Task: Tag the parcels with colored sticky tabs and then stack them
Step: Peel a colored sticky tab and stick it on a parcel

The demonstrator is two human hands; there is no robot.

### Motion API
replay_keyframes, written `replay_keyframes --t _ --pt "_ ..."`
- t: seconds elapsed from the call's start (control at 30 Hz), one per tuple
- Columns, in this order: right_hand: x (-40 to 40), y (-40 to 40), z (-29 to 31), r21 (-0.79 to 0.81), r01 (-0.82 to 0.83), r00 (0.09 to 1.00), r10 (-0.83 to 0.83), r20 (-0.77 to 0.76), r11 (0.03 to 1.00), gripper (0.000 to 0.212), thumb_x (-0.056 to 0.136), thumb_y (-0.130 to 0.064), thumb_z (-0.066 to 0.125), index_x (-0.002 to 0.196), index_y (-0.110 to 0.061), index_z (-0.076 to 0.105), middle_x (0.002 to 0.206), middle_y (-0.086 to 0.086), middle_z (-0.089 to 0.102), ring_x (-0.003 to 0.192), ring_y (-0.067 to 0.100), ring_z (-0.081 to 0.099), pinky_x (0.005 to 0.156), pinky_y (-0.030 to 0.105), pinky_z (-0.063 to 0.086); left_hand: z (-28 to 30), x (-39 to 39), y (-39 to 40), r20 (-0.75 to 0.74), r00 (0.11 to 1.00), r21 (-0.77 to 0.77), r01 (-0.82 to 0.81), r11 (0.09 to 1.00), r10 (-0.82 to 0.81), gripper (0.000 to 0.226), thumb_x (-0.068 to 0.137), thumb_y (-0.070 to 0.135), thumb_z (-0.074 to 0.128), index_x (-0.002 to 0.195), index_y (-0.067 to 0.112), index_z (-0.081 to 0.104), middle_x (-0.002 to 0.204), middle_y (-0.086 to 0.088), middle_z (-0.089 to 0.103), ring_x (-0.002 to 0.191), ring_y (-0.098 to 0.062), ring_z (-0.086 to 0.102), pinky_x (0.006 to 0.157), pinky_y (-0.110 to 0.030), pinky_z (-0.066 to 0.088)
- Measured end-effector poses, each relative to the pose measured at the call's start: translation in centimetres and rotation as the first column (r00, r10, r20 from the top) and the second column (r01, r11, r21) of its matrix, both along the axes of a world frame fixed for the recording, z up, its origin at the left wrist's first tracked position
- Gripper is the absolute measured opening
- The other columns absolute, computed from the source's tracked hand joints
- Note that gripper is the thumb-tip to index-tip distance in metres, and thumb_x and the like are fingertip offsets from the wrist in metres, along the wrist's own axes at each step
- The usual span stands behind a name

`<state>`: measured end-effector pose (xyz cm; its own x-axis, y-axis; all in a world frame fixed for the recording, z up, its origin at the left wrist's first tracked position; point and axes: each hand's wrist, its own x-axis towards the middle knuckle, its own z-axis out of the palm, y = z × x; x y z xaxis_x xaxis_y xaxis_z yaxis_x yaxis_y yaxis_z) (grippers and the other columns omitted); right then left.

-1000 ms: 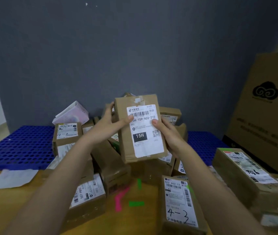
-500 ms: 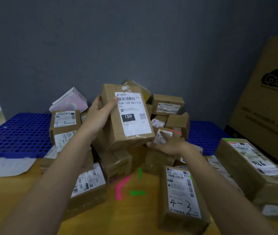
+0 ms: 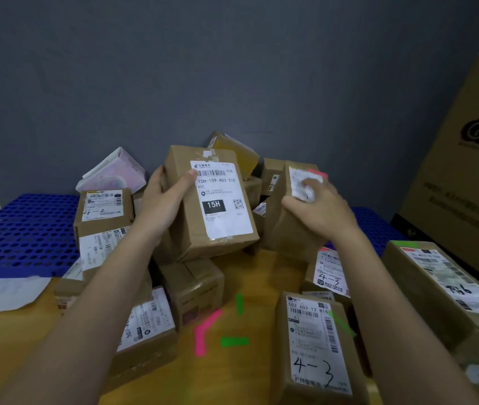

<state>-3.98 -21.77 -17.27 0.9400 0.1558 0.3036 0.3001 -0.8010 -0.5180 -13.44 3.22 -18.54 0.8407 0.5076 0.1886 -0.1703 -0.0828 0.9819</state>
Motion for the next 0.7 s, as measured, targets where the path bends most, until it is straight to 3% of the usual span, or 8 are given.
replay_keyframes --t 0.1,0.2,0.3,0.4,0.5,0.57,0.63,0.7 --pt "3.3 1.2 0.8 -0.074 0.033 0.999 -0.031 0.024 0.997 0.077 0.074 -0.066 0.051 0.142 -0.032 0.037 0.151 -0.001 0.028 0.127 0.037 0.037 0.100 0.048 0.040 0.2 1.4 -1.4 -0.033 0.998 0.016 0.052 0.999 -0.051 0.042 0.088 0.046 0.061 0.125 0.033 0.045 0.102 0.018 0.060 0.087 -0.001 0.062 0.062 -0.014 0.049" --pt "7.0 2.3 -0.4 -0.135 0.035 0.999 -0.038 -0.019 0.990 0.065 0.082 -0.061 0.055 0.137 -0.028 0.046 0.149 0.005 0.035 0.131 0.035 0.035 0.106 0.050 0.036 -0.4 3.1 -2.4 -0.082 0.991 0.016 0.107 0.994 -0.105 0.043 0.086 0.050 0.061 0.123 0.038 0.042 0.105 0.014 0.059 0.090 -0.005 0.060 0.070 -0.023 0.046" --pt "9.0 2.5 -2.5 -0.219 -0.040 0.999 0.045 0.017 0.975 0.052 0.089 -0.055 0.055 0.134 -0.029 0.052 0.156 0.002 0.026 0.143 0.029 0.015 0.113 0.048 0.017 -1.2 4.6 -3.1 -0.128 0.981 0.010 0.145 0.989 -0.143 0.054 0.086 0.052 0.059 0.134 0.033 0.043 0.117 0.010 0.059 0.093 -0.006 0.058 0.075 -0.027 0.043" --pt "9.2 1.7 -3.3 -0.055 -0.116 0.993 0.117 0.008 0.992 0.042 0.096 -0.049 0.046 0.134 -0.031 0.052 0.158 0.000 0.021 0.145 0.024 0.006 0.116 0.048 0.007 -2.0 5.8 -3.9 -0.208 0.957 0.018 0.212 0.977 -0.204 0.062 0.086 0.056 0.057 0.138 0.029 0.039 0.120 0.008 0.059 0.094 -0.008 0.058 0.075 -0.028 0.041" --pt "8.5 0.3 -3.7 0.158 -0.113 0.993 0.108 0.042 0.981 0.041 0.100 -0.045 0.037 0.136 -0.030 0.050 0.157 0.001 0.024 0.145 0.021 0.008 0.117 0.046 0.008 -2.5 6.9 -4.9 -0.286 0.928 -0.010 0.247 0.969 -0.239 0.065 0.086 0.060 0.054 0.139 0.025 0.039 0.119 0.004 0.060 0.095 -0.012 0.059 0.074 -0.030 0.042" --pt "7.4 -0.7 -4.0 0.166 -0.098 0.993 0.085 0.087 0.981 0.039 0.101 -0.043 0.038 0.132 -0.028 0.055 0.153 0.003 0.032 0.143 0.023 0.014 0.116 0.043 0.011 -2.8 7.6 -5.5 -0.320 0.917 -0.013 0.247 0.969 -0.238 0.067 0.086 0.061 0.051 0.141 0.025 0.036 0.123 0.001 0.059 0.099 -0.018 0.059 0.080 -0.034 0.044" --pt "5.7 -1.5 -4.1 0.125 -0.084 0.992 0.071 0.100 0.989 0.036 0.100 -0.042 0.040 0.124 -0.025 0.061 0.141 0.001 0.046 0.137 0.024 0.026 0.112 0.042 0.022 -3.1 8.0 -6.0 -0.336 0.914 -0.022 0.233 0.972 -0.226 0.068 0.087 0.060 0.050 0.143 0.025 0.033 0.122 0.001 0.059 0.100 -0.020 0.059 0.086 -0.036 0.045" --pt "3.8 -1.7 -3.9 0.167 -0.156 0.985 0.166 -0.050 0.974 0.038 0.099 -0.045 0.040 0.122 -0.022 0.061 0.126 -0.003 0.056 0.123 0.020 0.045 0.100 0.039 0.040 -3.6 8.1 -6.3 -0.345 0.909 -0.055 0.229 0.972 -0.234 0.065 0.090 0.057 0.048 0.144 0.025 0.032 0.121 0.002 0.059 0.094 -0.016 0.059 0.081 -0.034 0.044"
